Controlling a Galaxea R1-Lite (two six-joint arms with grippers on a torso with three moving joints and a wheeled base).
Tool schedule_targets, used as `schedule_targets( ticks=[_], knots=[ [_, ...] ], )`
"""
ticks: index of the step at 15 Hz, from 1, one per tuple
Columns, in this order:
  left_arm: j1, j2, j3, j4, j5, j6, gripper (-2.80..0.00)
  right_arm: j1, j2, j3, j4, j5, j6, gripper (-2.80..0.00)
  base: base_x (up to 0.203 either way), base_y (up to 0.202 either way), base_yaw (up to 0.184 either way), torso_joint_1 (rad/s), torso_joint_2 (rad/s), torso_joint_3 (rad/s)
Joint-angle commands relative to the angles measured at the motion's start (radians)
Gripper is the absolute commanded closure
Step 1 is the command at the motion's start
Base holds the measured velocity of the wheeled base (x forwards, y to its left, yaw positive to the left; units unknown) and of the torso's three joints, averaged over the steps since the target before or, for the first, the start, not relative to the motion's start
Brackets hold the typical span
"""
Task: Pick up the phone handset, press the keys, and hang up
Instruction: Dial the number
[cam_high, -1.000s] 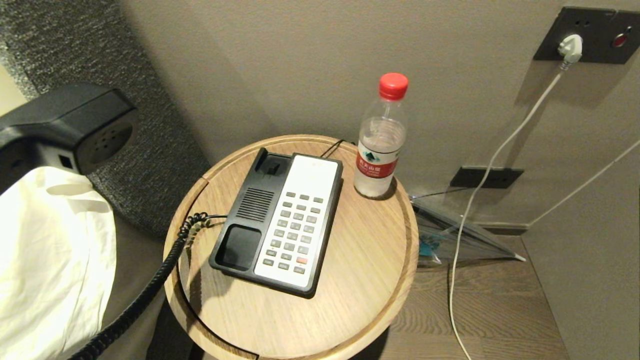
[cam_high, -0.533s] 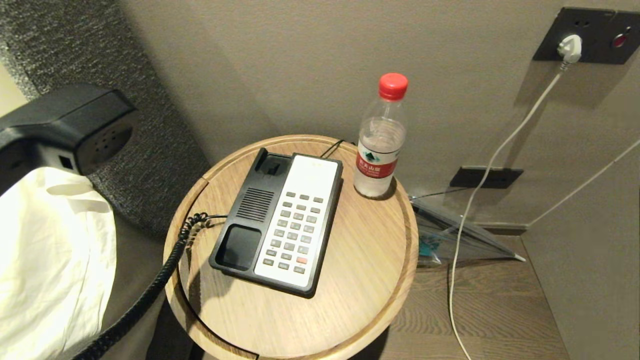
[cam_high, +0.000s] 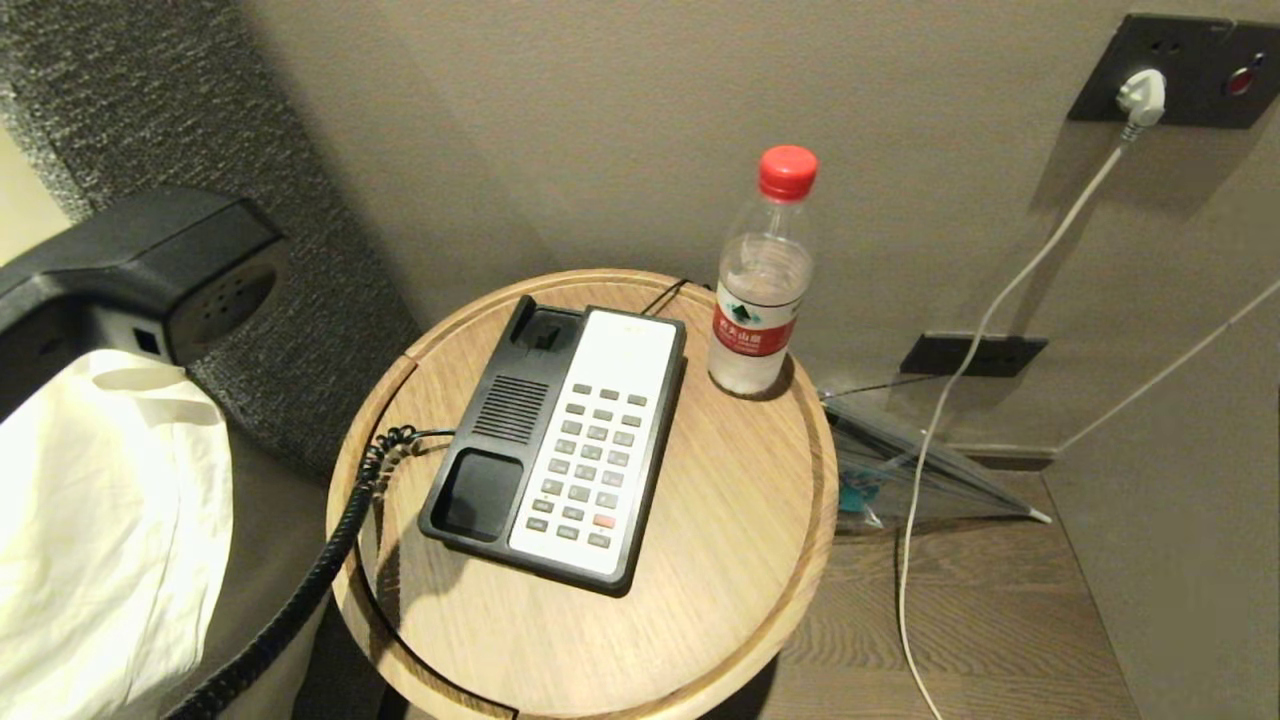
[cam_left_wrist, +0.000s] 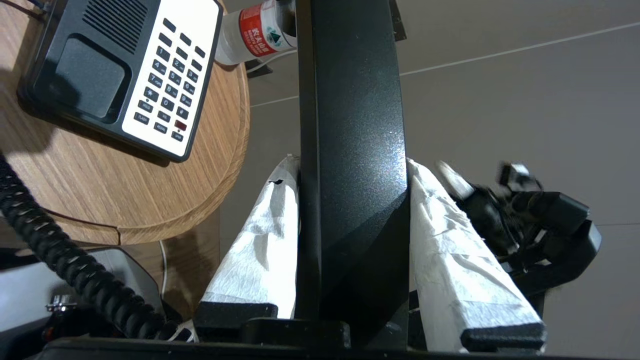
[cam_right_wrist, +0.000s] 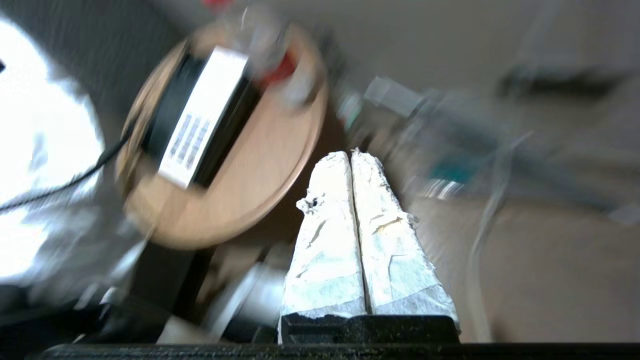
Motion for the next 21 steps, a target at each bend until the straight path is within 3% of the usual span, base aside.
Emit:
schedule_targets(
  ticks=[1,5,9,11,14,21],
  knots=[
    [0.001,0.003,-0.005,0.0,-0.002,-0.007,0.0,0.091,0.136,0.024,0.013,0.026,-0.006,0.0,0.0,0.0,0.0,0.0,0.0,0.0],
    [0.001,0.003,0.004,0.0,-0.002,-0.005,0.0,0.238,0.222,0.073,-0.005,0.035,0.004,0.0,0.0,0.0,0.0,0.0,0.0,0.0],
    [0.001,0.005,0.007,0.0,-0.002,-0.005,0.0,0.414,0.326,0.061,-0.156,0.033,0.145,0.0,0.0,0.0,0.0,0.0,0.0,0.0],
    [0.001,0.003,0.011,-0.001,-0.002,-0.005,0.0,0.5,0.395,0.022,-0.197,-0.016,0.182,0.0,0.0,0.0,0.0,0.0,0.0,0.0],
    [0.001,0.006,0.015,-0.001,-0.002,-0.005,0.0,0.552,0.502,-0.079,-0.209,-0.061,0.227,0.0,0.0,0.0,0.0,0.0,0.0,0.0],
    [0.001,0.006,0.045,-0.036,-0.002,-0.006,0.0,0.734,0.704,-0.289,-0.244,-0.223,0.249,0.0,0.0,0.0,0.0,0.0,0.0,0.0]
  ],
)
